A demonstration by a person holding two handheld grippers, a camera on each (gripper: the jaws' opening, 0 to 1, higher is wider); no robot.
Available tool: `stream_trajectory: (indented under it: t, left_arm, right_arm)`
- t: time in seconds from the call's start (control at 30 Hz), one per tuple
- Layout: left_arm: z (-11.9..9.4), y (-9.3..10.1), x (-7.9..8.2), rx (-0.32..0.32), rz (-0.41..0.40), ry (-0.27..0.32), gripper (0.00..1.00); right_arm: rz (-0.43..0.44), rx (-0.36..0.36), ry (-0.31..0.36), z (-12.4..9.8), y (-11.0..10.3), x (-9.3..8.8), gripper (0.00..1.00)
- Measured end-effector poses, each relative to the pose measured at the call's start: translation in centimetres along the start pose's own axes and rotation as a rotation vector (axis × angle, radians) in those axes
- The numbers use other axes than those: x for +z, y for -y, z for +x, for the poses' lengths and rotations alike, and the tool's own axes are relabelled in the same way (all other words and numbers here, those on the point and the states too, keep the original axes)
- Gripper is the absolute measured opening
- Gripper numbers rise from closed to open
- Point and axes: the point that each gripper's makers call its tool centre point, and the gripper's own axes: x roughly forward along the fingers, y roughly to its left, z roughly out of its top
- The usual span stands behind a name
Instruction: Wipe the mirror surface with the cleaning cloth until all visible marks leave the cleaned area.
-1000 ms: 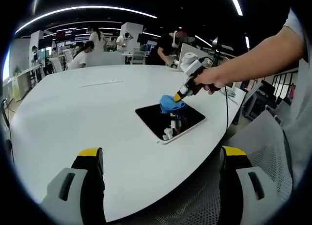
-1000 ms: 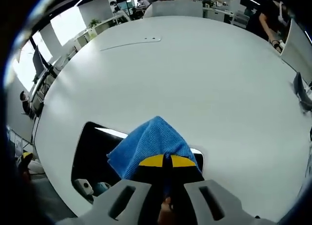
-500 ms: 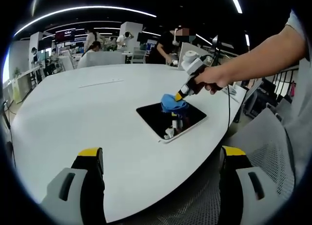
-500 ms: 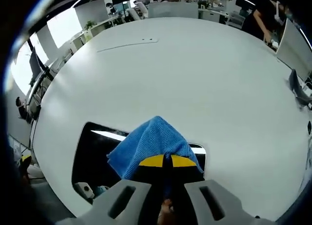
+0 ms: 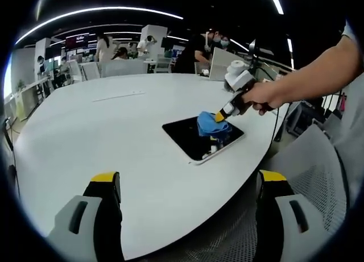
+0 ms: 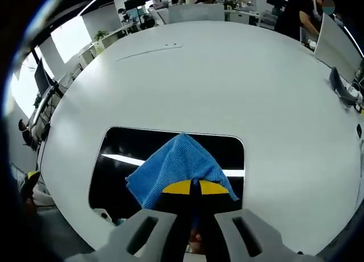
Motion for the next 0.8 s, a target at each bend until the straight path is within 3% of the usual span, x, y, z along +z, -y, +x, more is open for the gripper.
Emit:
stream_trajectory:
  t: [0.37, 0.53, 0.8]
  left_arm:
    - [0.1, 0.0, 0.1, 0.002, 0.005, 0.0, 0.99]
    - [0.1, -0.1, 0.1, 0.004, 0.009, -0.002, 0.99]
    - [0.1, -0.1, 0.1, 0.007, 0.009, -0.002, 0.99]
  right_arm:
    - [0.008, 0.012, 0.015, -0.9, -0.2, -1.5, 0.0]
    - [-0.05, 0.004, 0.013, -1.3, -0.4, -2.4, 0.0]
    - [0.001, 0.024, 0.008, -1.9, -0.6, -3.5, 0.0]
